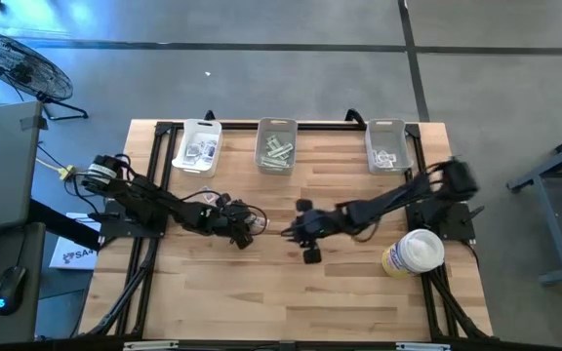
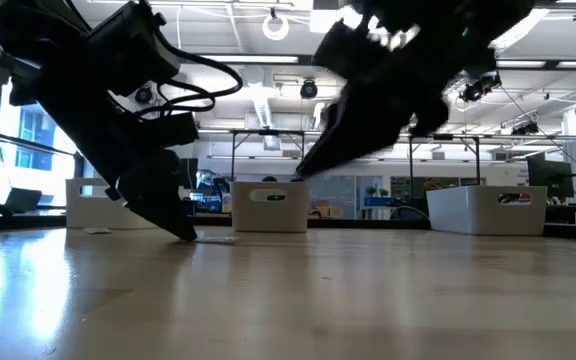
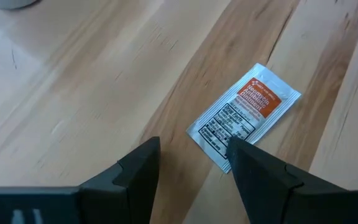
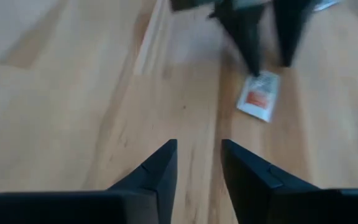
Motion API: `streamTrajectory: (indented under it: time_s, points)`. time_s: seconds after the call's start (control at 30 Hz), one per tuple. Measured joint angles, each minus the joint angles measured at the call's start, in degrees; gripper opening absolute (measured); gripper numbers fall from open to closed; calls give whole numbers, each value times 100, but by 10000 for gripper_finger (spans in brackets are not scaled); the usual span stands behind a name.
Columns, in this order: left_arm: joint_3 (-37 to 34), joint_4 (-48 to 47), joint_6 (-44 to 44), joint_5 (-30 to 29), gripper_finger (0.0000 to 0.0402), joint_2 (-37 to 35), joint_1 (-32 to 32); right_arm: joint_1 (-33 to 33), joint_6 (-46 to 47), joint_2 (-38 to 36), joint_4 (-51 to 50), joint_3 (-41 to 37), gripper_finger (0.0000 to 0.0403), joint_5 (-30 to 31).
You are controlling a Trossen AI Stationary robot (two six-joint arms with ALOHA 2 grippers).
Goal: Pick & Place First Aid Supplies
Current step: Put the orange pad into the right gray bin
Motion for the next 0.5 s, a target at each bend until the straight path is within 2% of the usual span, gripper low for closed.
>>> streamTrajectory:
  time_s: [0.13, 0.27, 0.4, 0.5]
  points:
    - [13, -28, 17, -8, 192, -2, 0, -34, -376, 838, 430, 412, 142, 46]
    - [15, -10, 157, -14, 192, -2, 5, -128, -844, 1449, 417, 999, 171, 33]
    - [15, 32, 355, -21, 192, -4, 5, -229, -1349, 1872, 428, 1497, 188, 58]
    - [15, 37, 427, -2, 192, -4, 7, -308, -1364, 1978, 333, 1674, 190, 133]
